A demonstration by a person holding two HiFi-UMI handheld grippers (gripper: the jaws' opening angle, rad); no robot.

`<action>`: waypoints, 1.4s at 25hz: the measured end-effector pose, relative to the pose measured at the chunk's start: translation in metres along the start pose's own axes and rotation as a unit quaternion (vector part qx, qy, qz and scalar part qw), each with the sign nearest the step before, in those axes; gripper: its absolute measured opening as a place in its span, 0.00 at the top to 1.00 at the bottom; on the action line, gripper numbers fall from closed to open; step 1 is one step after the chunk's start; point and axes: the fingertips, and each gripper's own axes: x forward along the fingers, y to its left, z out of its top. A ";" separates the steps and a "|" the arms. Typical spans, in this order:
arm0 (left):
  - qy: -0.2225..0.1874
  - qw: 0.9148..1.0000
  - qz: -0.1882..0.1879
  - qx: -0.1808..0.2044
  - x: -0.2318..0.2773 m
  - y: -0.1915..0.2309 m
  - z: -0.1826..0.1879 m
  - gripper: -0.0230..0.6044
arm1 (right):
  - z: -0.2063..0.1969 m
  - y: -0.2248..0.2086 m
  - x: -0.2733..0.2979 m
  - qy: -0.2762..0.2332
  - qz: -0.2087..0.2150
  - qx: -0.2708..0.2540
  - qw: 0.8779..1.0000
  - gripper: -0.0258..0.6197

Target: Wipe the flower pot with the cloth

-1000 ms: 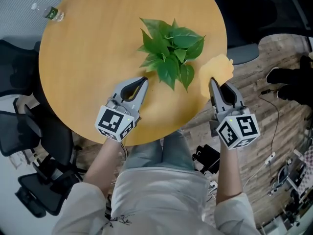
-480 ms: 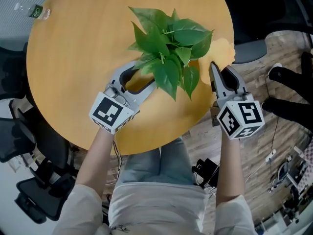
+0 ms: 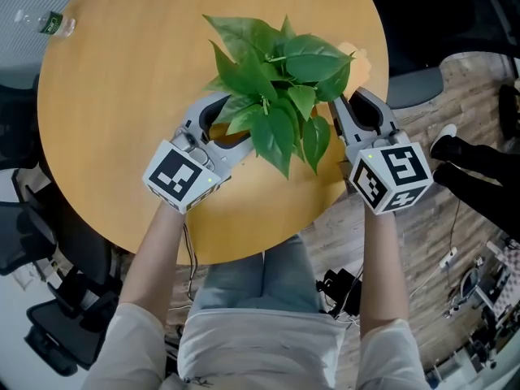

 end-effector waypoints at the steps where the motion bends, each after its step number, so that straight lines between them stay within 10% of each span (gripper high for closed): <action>1: -0.002 1.000 -0.002 -0.001 0.001 0.001 0.000 0.52 | 0.001 0.003 0.002 0.000 0.009 -0.004 1.000 0.87; 35: -0.008 0.998 0.060 -0.035 0.009 -0.005 -0.001 0.53 | -0.039 0.061 -0.015 0.037 0.115 -0.044 0.992 0.87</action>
